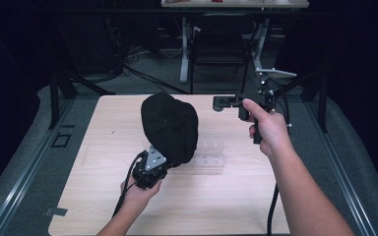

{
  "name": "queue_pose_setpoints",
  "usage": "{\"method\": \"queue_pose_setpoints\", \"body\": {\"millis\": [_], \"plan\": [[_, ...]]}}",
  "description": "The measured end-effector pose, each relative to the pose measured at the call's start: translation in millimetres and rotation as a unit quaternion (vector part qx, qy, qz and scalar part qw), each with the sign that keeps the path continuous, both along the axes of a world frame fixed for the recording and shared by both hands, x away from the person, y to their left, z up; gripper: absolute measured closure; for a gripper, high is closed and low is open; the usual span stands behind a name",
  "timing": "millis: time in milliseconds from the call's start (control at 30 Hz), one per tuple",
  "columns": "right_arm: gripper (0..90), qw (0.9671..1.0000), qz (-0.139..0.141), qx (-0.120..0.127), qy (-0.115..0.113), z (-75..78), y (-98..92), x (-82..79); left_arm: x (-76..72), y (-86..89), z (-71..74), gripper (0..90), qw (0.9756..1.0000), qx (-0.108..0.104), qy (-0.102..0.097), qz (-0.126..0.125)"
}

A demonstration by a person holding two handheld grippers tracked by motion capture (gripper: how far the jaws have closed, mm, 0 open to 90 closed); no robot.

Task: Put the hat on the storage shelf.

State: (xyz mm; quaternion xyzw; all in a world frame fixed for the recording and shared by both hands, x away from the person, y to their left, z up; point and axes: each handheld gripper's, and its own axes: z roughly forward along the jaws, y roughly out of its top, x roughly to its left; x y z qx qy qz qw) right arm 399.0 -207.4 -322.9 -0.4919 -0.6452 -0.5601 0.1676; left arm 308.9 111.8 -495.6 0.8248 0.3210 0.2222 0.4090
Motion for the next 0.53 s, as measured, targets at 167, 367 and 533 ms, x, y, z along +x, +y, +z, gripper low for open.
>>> {"method": "queue_pose_setpoints", "body": {"millis": [167,367,533], "plan": [[75.6,1.0000,-0.003,-0.002,0.000,-1.5,-3.8,-1.5,0.4,4.6,-8.0,84.7,0.9999,-0.006,0.006,0.007],[73.8,0.9999,-0.007,-0.009,-0.001,-2.1,-7.7,-2.6,-1.0,12.3,-14.5,81.4,0.9999,-0.010,0.010,0.007],[70.5,0.9996,-0.009,-0.025,-0.003,-2.8,-8.5,-4.0,-3.3,22.0,-16.3,60.6,0.9993,-0.017,0.007,0.034]]}}
